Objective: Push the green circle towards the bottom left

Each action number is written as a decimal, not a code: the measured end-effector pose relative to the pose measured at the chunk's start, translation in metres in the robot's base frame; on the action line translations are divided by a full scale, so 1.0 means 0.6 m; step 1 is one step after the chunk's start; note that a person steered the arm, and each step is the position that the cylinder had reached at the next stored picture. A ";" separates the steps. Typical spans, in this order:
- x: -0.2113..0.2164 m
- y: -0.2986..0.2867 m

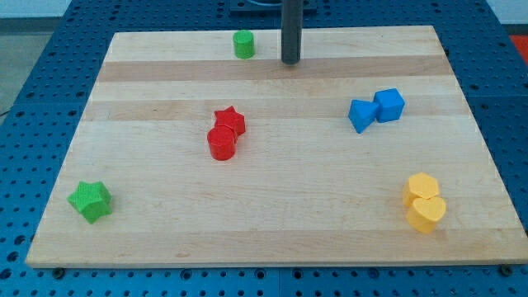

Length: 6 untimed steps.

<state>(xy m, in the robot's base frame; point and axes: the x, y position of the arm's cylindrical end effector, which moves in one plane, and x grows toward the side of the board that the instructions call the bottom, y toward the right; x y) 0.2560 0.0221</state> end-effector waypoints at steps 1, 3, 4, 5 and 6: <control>-0.048 -0.032; -0.003 -0.169; 0.046 -0.219; 0.038 -0.219; 0.153 -0.273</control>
